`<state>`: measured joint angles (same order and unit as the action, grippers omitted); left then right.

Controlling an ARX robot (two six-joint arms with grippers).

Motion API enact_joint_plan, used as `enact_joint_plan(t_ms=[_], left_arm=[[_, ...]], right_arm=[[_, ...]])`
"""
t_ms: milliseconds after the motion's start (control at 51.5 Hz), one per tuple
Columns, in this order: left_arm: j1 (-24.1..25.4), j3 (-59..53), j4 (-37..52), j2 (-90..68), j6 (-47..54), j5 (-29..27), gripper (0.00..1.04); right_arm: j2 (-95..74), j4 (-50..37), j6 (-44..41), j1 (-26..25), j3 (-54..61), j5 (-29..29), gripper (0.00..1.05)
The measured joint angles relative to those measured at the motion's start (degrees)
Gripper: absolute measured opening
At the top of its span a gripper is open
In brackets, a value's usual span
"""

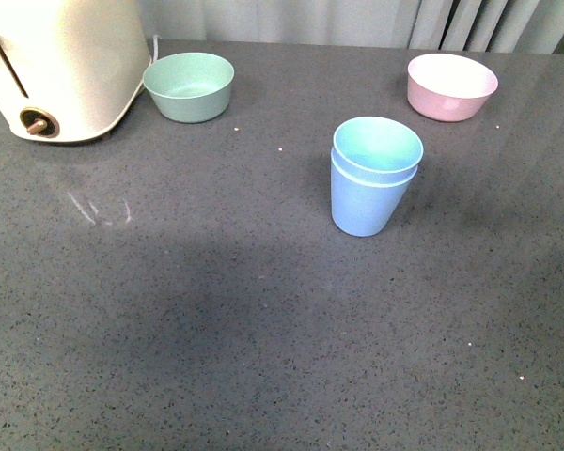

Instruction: Stack blue cups with both arms

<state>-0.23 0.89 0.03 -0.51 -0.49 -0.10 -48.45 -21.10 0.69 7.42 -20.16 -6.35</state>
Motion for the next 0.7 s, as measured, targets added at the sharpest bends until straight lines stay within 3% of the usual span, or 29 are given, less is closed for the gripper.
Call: enact_joint_plan(t_ms=[78,252,350,466,699], left_arm=[[-0.02,0.00,0.00,0.00,0.00,0.00,0.96],[-0.02,0.00,0.00,0.00,0.00,0.00,0.96],[0.00,0.00,0.00,0.00,0.00,0.00,0.96],[-0.02,0.00,0.00,0.00,0.00,0.02,0.96],[-0.02,0.00,0.00,0.00,0.00,0.00,0.96]], right_arm=[[2.25,-8.68,-0.20,-0.81,4.83,0.13,0.68],[6.21,-9.49,-0.31,-2.21,8.83,1.46,0.43],[8.26,-9.09,-0.39,-5.27,10.62,5.68,0.29],[12.26,-7.76,-0.46,-7.21,13.14,6.19,0.02],[18.49,-4.31,-0.52,-7.23,16.06,6.38,0.02]])
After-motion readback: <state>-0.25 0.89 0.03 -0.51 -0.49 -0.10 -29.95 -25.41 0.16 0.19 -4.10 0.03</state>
